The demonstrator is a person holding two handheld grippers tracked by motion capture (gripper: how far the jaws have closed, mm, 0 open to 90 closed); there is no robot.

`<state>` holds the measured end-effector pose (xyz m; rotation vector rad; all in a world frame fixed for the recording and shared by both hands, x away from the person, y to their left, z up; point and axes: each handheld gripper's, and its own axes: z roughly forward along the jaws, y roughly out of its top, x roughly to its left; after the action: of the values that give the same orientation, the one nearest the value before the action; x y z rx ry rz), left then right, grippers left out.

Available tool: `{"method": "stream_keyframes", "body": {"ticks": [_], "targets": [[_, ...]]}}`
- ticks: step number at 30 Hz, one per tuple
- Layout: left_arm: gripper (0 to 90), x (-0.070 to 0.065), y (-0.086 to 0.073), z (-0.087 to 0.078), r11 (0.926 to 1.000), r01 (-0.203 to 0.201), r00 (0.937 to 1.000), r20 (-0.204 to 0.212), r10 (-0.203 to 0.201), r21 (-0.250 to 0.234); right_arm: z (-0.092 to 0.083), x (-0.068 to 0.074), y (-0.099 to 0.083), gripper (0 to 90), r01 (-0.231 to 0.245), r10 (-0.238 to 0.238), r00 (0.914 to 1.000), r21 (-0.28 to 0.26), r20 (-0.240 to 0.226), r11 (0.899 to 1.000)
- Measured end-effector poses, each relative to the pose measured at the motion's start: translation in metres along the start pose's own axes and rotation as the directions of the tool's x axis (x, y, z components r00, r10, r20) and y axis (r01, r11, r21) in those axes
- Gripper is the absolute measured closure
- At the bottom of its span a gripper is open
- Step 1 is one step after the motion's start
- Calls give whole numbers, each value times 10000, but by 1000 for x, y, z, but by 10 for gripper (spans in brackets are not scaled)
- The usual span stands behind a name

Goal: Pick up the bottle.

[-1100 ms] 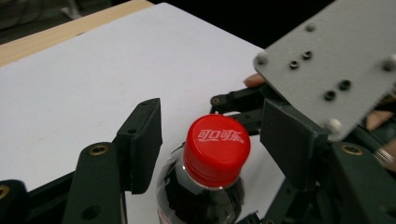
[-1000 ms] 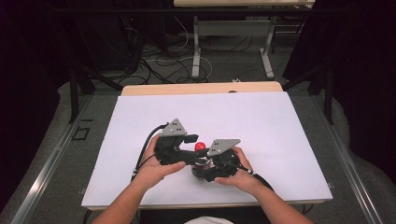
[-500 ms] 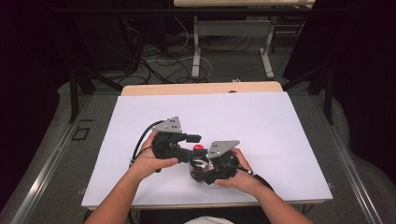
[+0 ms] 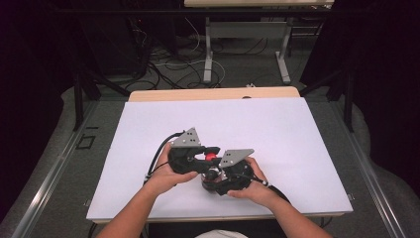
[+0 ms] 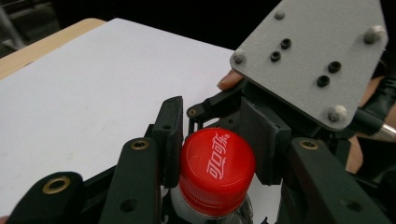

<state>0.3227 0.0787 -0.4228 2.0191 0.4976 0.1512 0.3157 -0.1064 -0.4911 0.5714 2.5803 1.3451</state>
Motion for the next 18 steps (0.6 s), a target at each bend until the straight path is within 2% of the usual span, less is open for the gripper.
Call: {"method": "stream_keyframes", "body": {"ticks": [1, 2, 4, 7, 8, 9, 11, 12, 13, 14, 16, 17, 18], "targets": [[614, -3, 1, 0, 9997, 233, 9995, -222, -231, 78, 1, 0, 0, 295, -51, 51, 10000, -64, 60, 10000], [614, -5, 1, 1, 9996, 279, 9980, -566, -278, 4, 1, -1, 0, 295, -109, 110, 9999, -68, 87, 9999], [614, -10, 3, 2, 9975, 711, 9915, -1094, -709, -20, 1, -2, 0, 295, -127, 128, 9998, -90, 162, 9999], [615, -18, 5, 5, 9932, 1158, 9717, -2058, -1156, -112, 0, -2, 0, 295, -149, 155, 9990, -152, 425, 9998], [615, -22, 6, 6, 9914, 1291, 9622, -2393, -1301, -201, 0, -2, 0, 295, -170, 178, 9986, -169, 500, 9997], [615, -24, 7, 7, 9894, 1438, 9559, -2555, -1445, -215, 0, -2, 0, 295, -172, 182, 9981, -177, 587, 9997], [615, -26, 8, 8, 9873, 1570, 9488, -2739, -1572, -226, 0, -1, 0, 295, -181, 189, 9979, -133, 617, 9997], [615, -26, 8, 8, 9859, 1652, 9477, -2724, -1664, -276, -1, -1, 0, 295, -176, 185, 9975, -139, 682, 9997], [614, -26, 9, 8, 9856, 1662, 9498, -2640, -1681, -295, -1, -1, 0, 295, -156, 165, 9975, -138, 687, 9998], [612, -24, 9, 8, 9875, 1558, 9558, -2488, -1564, -226, -1, -1, 1, 295, -163, 176, 9974, -188, 693, 9997], [599, -21, 9, 5, 9868, 1599, 9617, -2218, -1611, -235, -2, -2, 0, 295, -137, 147, 9981, -167, 597, 9998], [566, -21, 9, 4, 9870, 1542, 9659, -2034, -1602, -450, -2, -2, 0, 295, -172, 183, 9979, -189, 618, 9997], [530, -20, 9, 2, 9890, 1438, 9687, -1995, -1479, -350, -2, -2, 0, 295, -168, 173, 9984, -98, 540, 9998]]}}
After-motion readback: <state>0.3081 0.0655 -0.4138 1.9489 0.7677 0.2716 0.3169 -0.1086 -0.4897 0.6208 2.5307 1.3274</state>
